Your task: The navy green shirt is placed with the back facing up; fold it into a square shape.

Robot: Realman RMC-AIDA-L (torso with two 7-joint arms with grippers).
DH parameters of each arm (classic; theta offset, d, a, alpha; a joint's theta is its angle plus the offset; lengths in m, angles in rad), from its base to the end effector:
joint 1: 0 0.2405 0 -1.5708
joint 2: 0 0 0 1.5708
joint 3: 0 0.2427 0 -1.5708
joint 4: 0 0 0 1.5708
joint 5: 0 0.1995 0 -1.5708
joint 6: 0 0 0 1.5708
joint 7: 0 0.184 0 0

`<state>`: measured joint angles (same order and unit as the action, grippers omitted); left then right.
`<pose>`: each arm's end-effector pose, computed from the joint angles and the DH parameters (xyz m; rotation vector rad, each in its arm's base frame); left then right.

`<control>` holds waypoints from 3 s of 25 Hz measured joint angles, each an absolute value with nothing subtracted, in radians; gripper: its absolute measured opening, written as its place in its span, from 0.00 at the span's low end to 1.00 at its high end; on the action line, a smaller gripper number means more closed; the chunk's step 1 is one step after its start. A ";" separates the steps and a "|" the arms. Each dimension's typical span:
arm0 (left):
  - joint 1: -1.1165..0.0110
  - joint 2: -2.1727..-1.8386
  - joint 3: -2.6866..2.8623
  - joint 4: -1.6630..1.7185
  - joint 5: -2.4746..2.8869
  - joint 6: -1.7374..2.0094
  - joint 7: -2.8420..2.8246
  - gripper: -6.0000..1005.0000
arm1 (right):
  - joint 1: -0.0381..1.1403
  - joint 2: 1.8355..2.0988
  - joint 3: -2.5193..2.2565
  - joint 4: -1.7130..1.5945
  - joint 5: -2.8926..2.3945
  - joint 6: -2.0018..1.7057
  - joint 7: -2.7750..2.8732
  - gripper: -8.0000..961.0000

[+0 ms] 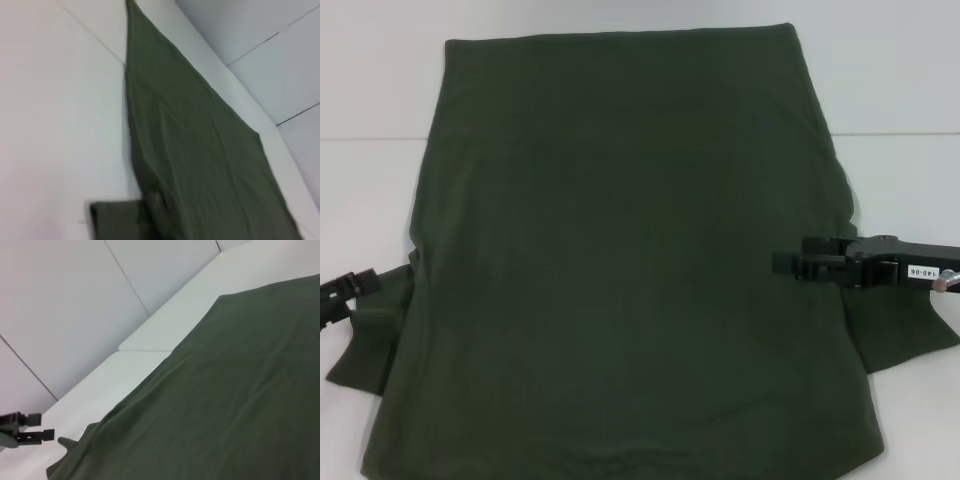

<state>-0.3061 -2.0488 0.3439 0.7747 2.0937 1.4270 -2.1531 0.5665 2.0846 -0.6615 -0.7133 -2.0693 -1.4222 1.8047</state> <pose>-0.3569 0.3014 0.0559 -1.7661 -1.7393 -0.8370 0.2376 0.3607 -0.0198 -2.5200 1.1277 0.6509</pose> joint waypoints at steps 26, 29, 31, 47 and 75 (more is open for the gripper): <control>-0.312 -2.071 0.351 0.689 2.093 1.336 -2.036 0.88 | 0.570 2.083 -0.645 -0.713 -2.067 -1.420 1.809 0.87; -0.333 -2.072 0.356 0.675 2.097 1.317 -2.037 0.88 | 0.570 2.084 -0.644 -0.713 -2.066 -1.420 1.809 0.87; -0.341 -2.071 0.357 0.668 2.097 1.315 -2.037 0.87 | 0.570 2.084 -0.643 -0.712 -2.066 -1.421 1.809 0.87; -0.345 -2.070 0.357 0.677 2.098 1.297 -2.067 0.75 | 0.566 2.079 -0.619 -0.699 -2.066 -1.422 1.808 0.87; -0.346 -2.054 0.358 0.694 2.102 1.296 -2.091 0.08 | 0.566 2.075 -0.595 -0.698 -2.066 -1.420 1.809 0.87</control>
